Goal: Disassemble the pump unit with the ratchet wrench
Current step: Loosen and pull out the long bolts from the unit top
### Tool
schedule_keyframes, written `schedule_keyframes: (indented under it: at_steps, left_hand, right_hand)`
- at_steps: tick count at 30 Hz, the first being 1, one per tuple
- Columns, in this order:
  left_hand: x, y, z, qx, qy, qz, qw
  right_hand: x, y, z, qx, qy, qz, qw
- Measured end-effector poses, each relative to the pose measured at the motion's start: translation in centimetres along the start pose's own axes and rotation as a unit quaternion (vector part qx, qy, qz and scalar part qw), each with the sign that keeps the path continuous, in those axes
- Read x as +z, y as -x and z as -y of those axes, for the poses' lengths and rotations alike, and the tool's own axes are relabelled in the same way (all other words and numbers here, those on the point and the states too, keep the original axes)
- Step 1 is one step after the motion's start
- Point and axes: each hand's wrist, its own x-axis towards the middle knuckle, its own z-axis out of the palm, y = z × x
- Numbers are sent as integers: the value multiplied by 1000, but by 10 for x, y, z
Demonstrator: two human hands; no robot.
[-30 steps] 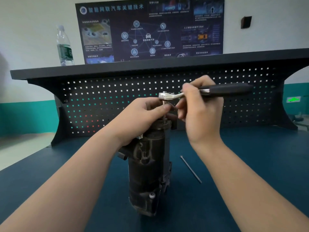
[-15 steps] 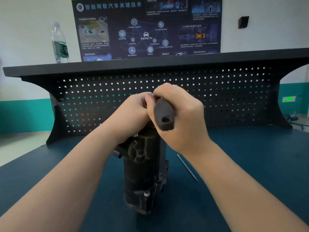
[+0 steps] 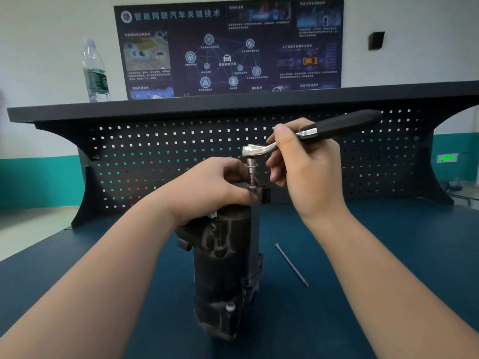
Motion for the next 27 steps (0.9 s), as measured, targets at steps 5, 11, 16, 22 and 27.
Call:
schedule_keyframes:
  at_steps: [5, 11, 16, 22, 27]
  left_hand:
    - [1, 2, 5, 24, 35, -61, 997]
    - [6, 1, 5, 46, 42, -87, 994]
    - [9, 1, 4, 48, -45, -76, 995]
    - [11, 1, 2, 42, -56, -79, 994]
    - [11, 0, 4, 51, -72, -92, 992]
  right_hand:
    - [4, 1, 4, 1, -41, 15, 999]
    - [5, -1, 9, 23, -136, 16, 990]
    - [-2, -4, 12, -12, -165, -59, 984]
    - [-33, -25, 26, -71, -173, -146, 971]
    - [-47, -35, 12, 185, -99, -50, 977]
